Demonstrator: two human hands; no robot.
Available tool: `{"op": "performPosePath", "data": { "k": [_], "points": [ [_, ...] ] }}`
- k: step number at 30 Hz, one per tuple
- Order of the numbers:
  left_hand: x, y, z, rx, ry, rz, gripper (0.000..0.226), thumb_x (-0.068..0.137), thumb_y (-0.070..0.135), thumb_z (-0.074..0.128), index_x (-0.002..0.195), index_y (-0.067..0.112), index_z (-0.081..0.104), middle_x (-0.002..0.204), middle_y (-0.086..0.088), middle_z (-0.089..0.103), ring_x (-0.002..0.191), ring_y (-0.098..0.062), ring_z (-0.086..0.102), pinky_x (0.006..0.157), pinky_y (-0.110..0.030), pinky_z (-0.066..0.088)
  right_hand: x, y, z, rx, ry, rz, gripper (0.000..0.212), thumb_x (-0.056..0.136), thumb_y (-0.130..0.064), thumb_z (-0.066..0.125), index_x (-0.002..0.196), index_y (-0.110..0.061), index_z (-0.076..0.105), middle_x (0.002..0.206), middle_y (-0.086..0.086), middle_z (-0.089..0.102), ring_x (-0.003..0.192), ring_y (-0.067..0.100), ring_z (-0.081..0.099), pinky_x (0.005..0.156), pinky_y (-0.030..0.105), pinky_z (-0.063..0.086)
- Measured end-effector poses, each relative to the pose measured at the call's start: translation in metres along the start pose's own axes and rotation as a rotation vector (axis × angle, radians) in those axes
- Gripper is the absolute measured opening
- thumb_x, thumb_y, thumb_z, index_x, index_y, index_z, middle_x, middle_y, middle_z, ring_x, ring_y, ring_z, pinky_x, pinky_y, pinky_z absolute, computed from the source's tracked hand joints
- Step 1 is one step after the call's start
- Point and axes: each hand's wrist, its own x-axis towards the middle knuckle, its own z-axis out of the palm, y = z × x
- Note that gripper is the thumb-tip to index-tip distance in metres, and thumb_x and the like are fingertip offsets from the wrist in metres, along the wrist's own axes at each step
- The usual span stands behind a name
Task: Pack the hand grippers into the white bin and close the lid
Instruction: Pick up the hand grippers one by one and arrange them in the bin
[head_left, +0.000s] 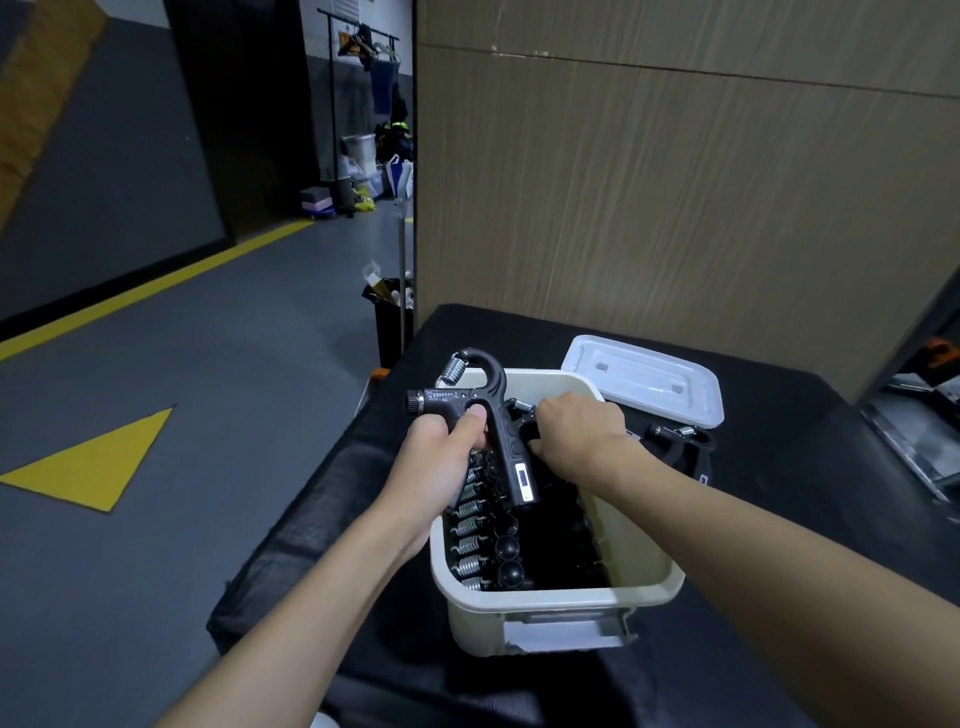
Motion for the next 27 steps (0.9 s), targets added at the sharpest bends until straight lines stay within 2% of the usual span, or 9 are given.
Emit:
{"op": "performPosePath", "data": {
  "k": [5,8,10,12,14,18,22,25,27],
  "points": [
    [0.001,0.006,-0.002,0.024,-0.016,-0.043,0.051,0.087,0.052,0.055,0.1,0.006,0.072,0.099,-0.01,0.076,0.096,-0.029,0.072,0.093,-0.055,0.053,-0.009,0.011,-0.017,0.162,0.081,0.052,0.035,0.091,-0.035,0.052,0.068,-0.01,0.043,0.074,0.003,0.049,0.074,0.03,0.052,0.063,0.031,0.037],
    [0.004,0.007,0.0,0.065,0.053,0.014,0.053,0.08,0.062,0.053,0.09,0.014,0.075,0.094,-0.001,0.077,0.103,-0.025,0.068,0.098,-0.052,0.049,-0.018,0.02,-0.032,0.562,0.16,0.121,0.037,0.089,-0.028,0.05,0.069,0.002,0.055,0.068,0.018,0.062,0.062,0.03,0.056,0.054,0.03,0.039],
    [0.001,0.012,0.004,0.078,0.046,0.036,0.058,0.077,0.065,0.052,0.091,0.013,0.075,0.094,-0.002,0.077,0.102,-0.025,0.069,0.098,-0.052,0.049,-0.029,0.025,-0.046,1.043,-0.03,0.083,0.04,0.094,-0.03,0.054,0.078,0.005,0.063,0.069,0.021,0.065,0.05,0.02,0.046,0.048,0.025,0.036],
    [-0.005,0.021,0.012,0.056,-0.009,0.045,0.055,0.084,0.056,0.053,0.095,0.007,0.074,0.095,-0.01,0.077,0.095,-0.03,0.072,0.093,-0.054,0.053,-0.044,0.028,-0.055,1.224,-0.223,0.017,0.036,0.092,-0.037,0.062,0.08,-0.003,0.066,0.061,0.008,0.056,0.051,0.016,0.04,0.046,0.024,0.032],
    [-0.011,0.032,0.022,0.024,-0.004,0.061,0.044,0.096,0.045,0.051,0.096,0.005,0.071,0.096,-0.016,0.076,0.093,-0.039,0.07,0.09,-0.055,0.054,-0.055,0.028,-0.057,1.164,-0.205,-0.022,0.035,0.086,-0.04,0.071,0.08,-0.006,0.068,0.06,0.003,0.05,0.054,0.018,0.039,0.048,0.027,0.031],
    [-0.016,0.033,0.035,-0.031,-0.018,0.048,0.041,0.103,0.037,0.044,0.094,0.006,0.068,0.096,-0.016,0.075,0.094,-0.03,0.072,0.087,-0.038,0.055,-0.067,0.03,-0.057,1.067,-0.112,-0.04,0.039,0.077,-0.046,0.078,0.076,-0.009,0.067,0.051,-0.003,0.049,0.048,0.015,0.041,0.042,0.022,0.032],
    [-0.018,0.029,0.032,-0.16,-0.119,0.011,0.036,0.1,0.035,0.051,0.097,0.007,0.073,0.098,-0.021,0.074,0.092,-0.033,0.071,0.086,-0.04,0.055,-0.072,0.039,-0.055,1.031,-0.081,0.018,0.023,0.083,-0.029,0.074,0.083,-0.006,0.07,0.053,-0.003,0.056,0.043,0.013,0.047,0.039,0.02,0.035],
    [-0.017,0.031,0.019,-0.166,-0.159,0.054,0.03,0.099,0.018,0.053,0.104,-0.008,0.067,0.089,-0.012,0.068,0.073,-0.019,0.061,0.061,-0.028,0.047,-0.078,0.047,-0.052,0.894,-0.118,0.083,0.023,0.082,-0.021,0.069,0.074,0.0,0.066,0.054,0.003,0.054,0.042,0.014,0.048,0.04,0.022,0.038],
    [-0.016,0.031,0.014,-0.109,-0.222,0.052,0.032,0.099,0.014,0.054,0.107,-0.015,0.063,0.093,-0.014,0.065,0.07,-0.017,0.058,0.054,-0.026,0.045,-0.085,0.05,-0.047,0.841,-0.179,0.079,0.02,0.082,-0.017,0.067,0.07,-0.001,0.065,0.051,0.004,0.053,0.039,0.014,0.048,0.041,0.021,0.039]
  ]
}}
